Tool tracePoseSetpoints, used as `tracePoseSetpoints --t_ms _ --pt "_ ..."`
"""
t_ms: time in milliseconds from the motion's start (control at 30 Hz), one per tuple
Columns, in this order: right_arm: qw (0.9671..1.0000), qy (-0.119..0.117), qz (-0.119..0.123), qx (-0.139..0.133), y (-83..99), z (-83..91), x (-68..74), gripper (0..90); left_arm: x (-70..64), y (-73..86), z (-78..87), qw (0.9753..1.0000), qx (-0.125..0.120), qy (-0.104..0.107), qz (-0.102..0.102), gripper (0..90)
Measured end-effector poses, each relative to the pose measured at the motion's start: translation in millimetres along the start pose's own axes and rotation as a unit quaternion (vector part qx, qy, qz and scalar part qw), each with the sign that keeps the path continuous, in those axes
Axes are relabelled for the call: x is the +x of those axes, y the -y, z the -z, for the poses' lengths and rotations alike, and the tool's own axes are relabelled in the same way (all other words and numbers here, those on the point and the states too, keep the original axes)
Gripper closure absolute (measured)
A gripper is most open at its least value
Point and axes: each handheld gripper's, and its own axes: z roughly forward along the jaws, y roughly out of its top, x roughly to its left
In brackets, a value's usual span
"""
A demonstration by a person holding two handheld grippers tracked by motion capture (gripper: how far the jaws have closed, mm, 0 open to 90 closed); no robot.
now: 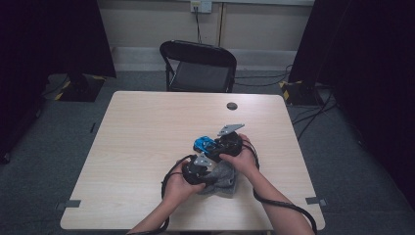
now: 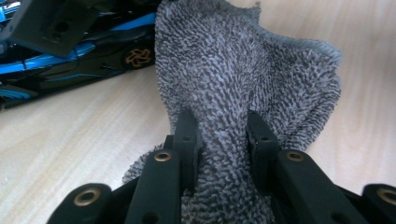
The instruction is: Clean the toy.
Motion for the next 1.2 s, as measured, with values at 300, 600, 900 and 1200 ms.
tracePoseSetpoints --t_ms 300,600,900,1200 --pt "1.0000 0.000 -0.001 -0.004 1.2 0.2 -0.2 43.4 25.3 -0.4 5.8 0.9984 -0.011 -0.047 0.029 70.8" --pt "1.0000 -0.001 -0.003 -0.006 2.8 1.4 -0.4 43.4 35.7 -3.2 9.0 0.9970 -0.007 -0.070 0.032 71.1" --pt "0.9999 -0.002 -0.003 -0.011 4.4 2.0 -0.7 43.5 47.9 -0.9 15.5 0.9947 -0.009 -0.090 0.047 71.4" --pt "0.9999 -0.001 -0.003 -0.013 5.4 2.4 -0.7 43.5 63.0 3.6 25.1 0.9912 -0.011 -0.114 0.067 71.4"
